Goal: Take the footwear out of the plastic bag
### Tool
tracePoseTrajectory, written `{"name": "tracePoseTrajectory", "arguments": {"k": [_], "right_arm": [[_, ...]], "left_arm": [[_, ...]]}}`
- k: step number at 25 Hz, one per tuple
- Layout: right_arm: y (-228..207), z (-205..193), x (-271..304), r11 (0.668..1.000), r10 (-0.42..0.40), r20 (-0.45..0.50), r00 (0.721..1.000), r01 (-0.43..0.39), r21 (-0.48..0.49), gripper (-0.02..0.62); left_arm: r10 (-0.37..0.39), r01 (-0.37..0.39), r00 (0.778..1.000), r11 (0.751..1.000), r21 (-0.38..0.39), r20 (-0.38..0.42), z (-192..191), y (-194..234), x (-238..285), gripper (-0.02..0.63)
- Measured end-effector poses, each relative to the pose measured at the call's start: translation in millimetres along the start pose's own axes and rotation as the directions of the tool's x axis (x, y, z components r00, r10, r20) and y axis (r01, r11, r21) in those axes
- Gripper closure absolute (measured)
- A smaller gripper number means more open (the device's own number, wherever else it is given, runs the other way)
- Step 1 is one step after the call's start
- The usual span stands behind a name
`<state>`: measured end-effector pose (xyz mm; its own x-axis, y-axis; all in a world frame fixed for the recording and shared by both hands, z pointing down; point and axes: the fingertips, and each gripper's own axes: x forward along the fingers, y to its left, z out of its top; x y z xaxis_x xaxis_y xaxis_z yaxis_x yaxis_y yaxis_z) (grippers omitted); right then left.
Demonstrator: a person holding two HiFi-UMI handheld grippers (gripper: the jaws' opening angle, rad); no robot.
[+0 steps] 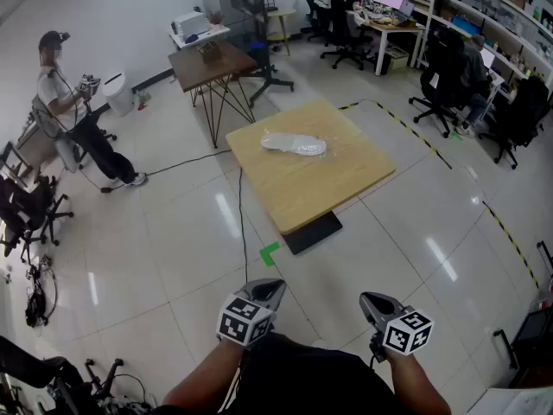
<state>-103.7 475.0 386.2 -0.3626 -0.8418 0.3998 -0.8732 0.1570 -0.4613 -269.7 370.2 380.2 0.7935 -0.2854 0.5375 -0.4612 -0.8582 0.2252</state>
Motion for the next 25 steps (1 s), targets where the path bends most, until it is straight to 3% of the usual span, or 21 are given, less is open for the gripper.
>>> {"name": "tracePoseTrajectory", "arguments": {"k": [9, 17, 25], "right_arm": [[-55.0, -24.6, -57.4, 0.998, -0.036, 0.017, 0.999, 0.035, 0.053, 0.592], [-64.9, -6.5, -59.4, 0.996, -0.06, 0.09, 0.994, 0.054, 0.072, 0.592], [-108.7, -10.0, -64.3, 0.98, -0.171, 0.075, 0.982, 0.162, 0.111, 0.592]], "left_arm": [[-0.009, 0.009, 1.0, 1.0, 0.015, -0.016, -1.7, -55.3, 33.8, 0.598], [-0.035, 0.036, 0.997, 0.999, 0.024, -0.063, 4.0, -52.9, 47.8, 0.598], [-0.106, 0.109, 0.992, 0.994, 0.03, -0.064, 19.6, -48.1, 100.0, 0.598]]}}
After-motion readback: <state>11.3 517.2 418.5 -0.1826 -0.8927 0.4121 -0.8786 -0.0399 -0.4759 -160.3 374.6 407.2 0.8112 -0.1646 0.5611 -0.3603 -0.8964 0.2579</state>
